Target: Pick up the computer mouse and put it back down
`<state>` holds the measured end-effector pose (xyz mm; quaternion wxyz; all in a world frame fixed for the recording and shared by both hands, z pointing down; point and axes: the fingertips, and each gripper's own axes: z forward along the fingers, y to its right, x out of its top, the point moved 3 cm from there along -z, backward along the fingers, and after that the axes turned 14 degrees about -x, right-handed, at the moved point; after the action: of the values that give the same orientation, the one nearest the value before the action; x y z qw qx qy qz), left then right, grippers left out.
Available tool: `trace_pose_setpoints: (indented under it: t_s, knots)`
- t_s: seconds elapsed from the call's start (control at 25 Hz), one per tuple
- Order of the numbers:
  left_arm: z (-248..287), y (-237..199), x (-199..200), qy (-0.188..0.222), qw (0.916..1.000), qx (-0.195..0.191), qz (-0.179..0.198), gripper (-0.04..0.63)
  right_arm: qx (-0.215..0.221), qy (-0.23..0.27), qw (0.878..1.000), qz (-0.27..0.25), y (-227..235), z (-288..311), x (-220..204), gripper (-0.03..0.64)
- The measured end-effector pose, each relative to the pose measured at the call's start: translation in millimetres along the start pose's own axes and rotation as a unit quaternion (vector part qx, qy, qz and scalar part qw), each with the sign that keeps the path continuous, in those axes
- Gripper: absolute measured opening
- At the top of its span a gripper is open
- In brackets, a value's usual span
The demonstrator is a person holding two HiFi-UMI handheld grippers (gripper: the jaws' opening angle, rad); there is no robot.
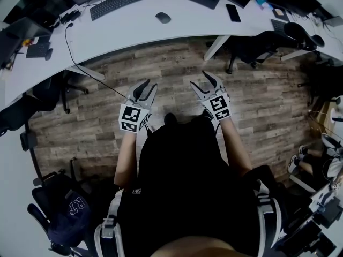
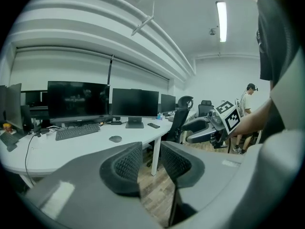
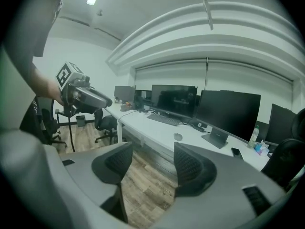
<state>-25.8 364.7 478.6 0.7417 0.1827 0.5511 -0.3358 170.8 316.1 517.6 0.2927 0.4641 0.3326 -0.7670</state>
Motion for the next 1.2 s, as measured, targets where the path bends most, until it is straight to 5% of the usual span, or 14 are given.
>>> trace_pose_setpoints:
  t_s: [0.52, 1.2]
  knots:
    - [-16.1, -5.8, -5.0, -0.006, 1.0000, -0.004, 0.002, 0.227, 0.005, 0.005, 1.000, -0.002, -20.0, 2.7, 6.8, 0.357]
    - [-11.0, -25.6, -14.2, -0.015, 0.9997, 0.016, -0.010, 0.245, 0.025, -0.010, 1.000, -0.003, -15.6, 32.4, 2.3, 0.365]
